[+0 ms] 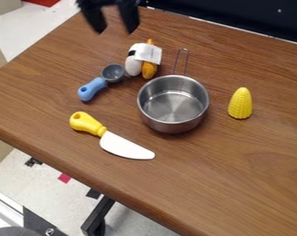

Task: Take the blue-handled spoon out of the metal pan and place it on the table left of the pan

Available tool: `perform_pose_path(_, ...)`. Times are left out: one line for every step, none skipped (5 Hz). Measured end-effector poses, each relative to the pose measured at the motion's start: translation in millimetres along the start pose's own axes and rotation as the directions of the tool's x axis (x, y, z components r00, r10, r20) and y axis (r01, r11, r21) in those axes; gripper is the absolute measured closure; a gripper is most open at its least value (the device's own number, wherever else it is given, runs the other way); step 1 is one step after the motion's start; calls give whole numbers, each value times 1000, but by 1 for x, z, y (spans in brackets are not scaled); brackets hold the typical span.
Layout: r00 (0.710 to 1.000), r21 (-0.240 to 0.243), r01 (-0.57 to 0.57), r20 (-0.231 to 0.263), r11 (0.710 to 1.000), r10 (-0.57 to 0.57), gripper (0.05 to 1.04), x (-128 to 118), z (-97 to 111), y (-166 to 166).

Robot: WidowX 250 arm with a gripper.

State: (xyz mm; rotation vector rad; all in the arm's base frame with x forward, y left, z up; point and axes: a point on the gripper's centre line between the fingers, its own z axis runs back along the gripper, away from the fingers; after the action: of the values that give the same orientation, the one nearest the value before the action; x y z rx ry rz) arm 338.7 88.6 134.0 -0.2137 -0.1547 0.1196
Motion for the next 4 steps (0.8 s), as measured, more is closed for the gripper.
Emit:
perform_pose_path(998,-18,-52,34,998,52,83,13,-2,-18)
perform_pose_path(997,-8,-56,59,998,57,83,25,-1,-34)
perform_pose_path(996,11,-66,61,998,65,83,28,-4,-49)
perform_pose_path(998,22,-19,67,1000,17,83,28,-17,-78)
